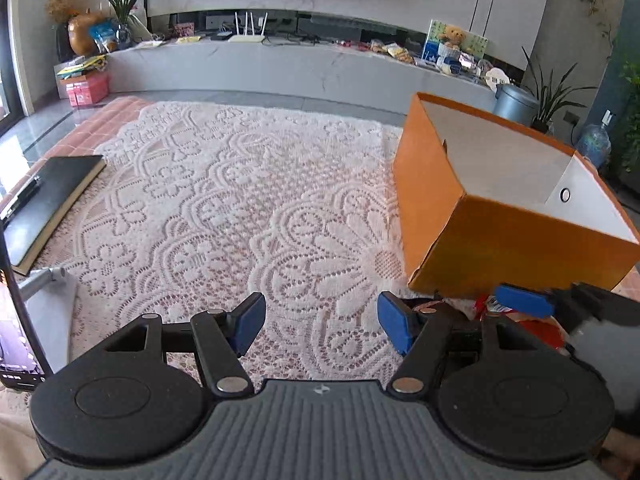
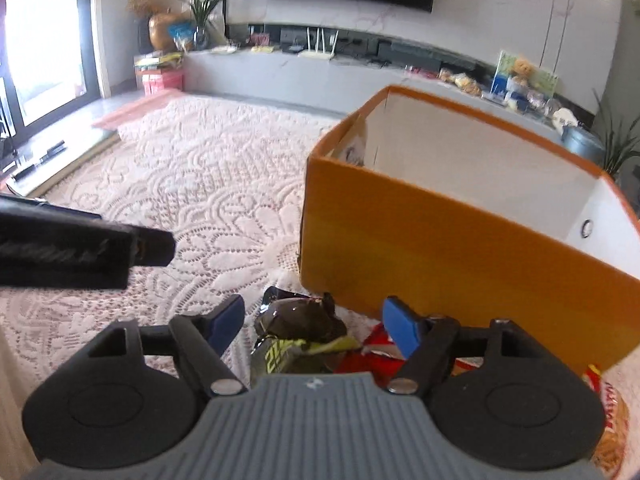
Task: Organize snacks
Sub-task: 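Move both tools down to the loose snacks beside the box, then close the right gripper on the black-and-yellow packet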
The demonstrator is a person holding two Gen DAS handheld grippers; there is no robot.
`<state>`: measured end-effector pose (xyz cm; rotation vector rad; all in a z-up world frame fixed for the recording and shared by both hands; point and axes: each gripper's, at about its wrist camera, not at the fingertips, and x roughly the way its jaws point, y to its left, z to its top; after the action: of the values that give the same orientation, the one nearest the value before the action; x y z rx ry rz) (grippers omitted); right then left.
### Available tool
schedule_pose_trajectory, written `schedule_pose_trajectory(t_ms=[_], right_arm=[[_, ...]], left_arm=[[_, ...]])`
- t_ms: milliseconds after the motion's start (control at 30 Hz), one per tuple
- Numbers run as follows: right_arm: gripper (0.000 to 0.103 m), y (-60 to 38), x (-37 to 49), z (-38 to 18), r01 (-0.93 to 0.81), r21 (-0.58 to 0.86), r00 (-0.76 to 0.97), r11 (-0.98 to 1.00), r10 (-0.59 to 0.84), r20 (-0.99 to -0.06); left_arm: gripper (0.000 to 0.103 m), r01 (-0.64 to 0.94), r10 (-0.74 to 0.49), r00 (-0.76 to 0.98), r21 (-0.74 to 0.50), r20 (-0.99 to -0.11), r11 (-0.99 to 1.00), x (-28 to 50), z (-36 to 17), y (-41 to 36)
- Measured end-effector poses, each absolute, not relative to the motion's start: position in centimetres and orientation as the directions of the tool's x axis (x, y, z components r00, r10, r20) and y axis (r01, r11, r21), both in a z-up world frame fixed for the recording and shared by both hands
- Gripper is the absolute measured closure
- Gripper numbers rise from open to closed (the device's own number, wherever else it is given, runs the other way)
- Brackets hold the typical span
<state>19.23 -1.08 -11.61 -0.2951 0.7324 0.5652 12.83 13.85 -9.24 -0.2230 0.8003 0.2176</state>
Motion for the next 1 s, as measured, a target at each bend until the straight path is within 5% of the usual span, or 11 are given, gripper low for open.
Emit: schedule_pose_trajectory(t_ms=[333,600,1000], right_arm=[[0.036,0.6,21.6,-14.2,-0.575,-0.038,0.531,0.817,0.338,-0.777],[0.048,1.1,21.8,-14.2,-0.576,-0.007,0.507,0.818,0.350,-0.787],[0.050,-2.4,19.1,-9.0,-0.543,0.006,0.610,0.840,0.400,-0.684]], left_arm=[[0.028,-0.293,0.067,0.648,-0.166,-0.759,0.942,13.1,-10.4,14.6],[0.028,-0.308,0.070,0.642,-0.174,-0.763,0.935,13.1,-10.7,14.7],[0.029,-0.168,-0.112,0.747,-0.350,-0.655,0.922,11.2,-9.0,14.4]])
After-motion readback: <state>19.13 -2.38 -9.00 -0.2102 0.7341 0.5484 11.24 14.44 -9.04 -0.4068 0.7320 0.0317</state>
